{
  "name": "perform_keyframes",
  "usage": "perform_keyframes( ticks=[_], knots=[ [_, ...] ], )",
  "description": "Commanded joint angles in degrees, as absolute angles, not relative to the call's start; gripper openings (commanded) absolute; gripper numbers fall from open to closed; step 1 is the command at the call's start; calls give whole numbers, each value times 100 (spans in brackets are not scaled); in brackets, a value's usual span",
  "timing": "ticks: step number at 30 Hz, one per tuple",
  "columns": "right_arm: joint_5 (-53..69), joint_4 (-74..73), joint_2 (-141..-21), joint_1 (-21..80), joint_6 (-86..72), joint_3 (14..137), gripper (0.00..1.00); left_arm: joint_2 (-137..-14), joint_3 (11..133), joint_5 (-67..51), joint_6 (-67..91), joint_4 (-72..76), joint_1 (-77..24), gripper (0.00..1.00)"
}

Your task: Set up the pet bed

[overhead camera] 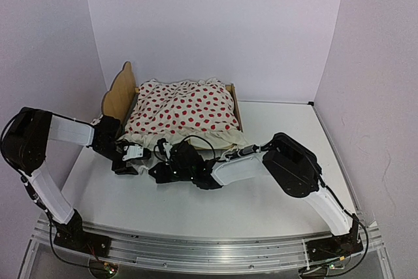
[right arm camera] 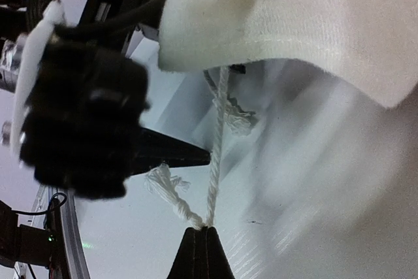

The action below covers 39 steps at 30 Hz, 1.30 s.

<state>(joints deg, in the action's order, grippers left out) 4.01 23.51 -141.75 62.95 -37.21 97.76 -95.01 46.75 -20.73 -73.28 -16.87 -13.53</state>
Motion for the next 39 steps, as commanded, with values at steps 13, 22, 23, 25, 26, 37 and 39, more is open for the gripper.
perform_keyframes(
  ticks=[13, 22, 23, 25, 26, 37, 39],
  knots=[
    [573, 2504, -13984, 6196, -3550, 10044, 0, -11276, 6519, -1293, -7146, -3668, -1300, 44],
    [506, 2570, -13852, 6185, -3537, 9836, 0, -10923, 6045, -1436, -7706, -3910, -1298, 0],
    [496, 2573, -13841, 6175, -3530, 9832, 0, -10783, 6028, -1546, -7672, -4013, -1297, 0],
    [475, 2571, -13803, 6157, -3512, 9804, 0, -10463, 6124, -1855, -7431, -4338, -1301, 0],
    [471, 2575, -13763, 6149, -3479, 9790, 0, -10252, 6158, -2072, -7304, -4527, -1300, 0],
    [459, 2575, -12936, 6135, -3077, 8884, 0, -8799, 6417, -3212, -5978, -5070, -1415, 0],
    [440, 2573, -12812, 6137, -3069, 8737, 0, -8698, 6428, -3194, -5817, -4928, -1487, 0]
  ],
)
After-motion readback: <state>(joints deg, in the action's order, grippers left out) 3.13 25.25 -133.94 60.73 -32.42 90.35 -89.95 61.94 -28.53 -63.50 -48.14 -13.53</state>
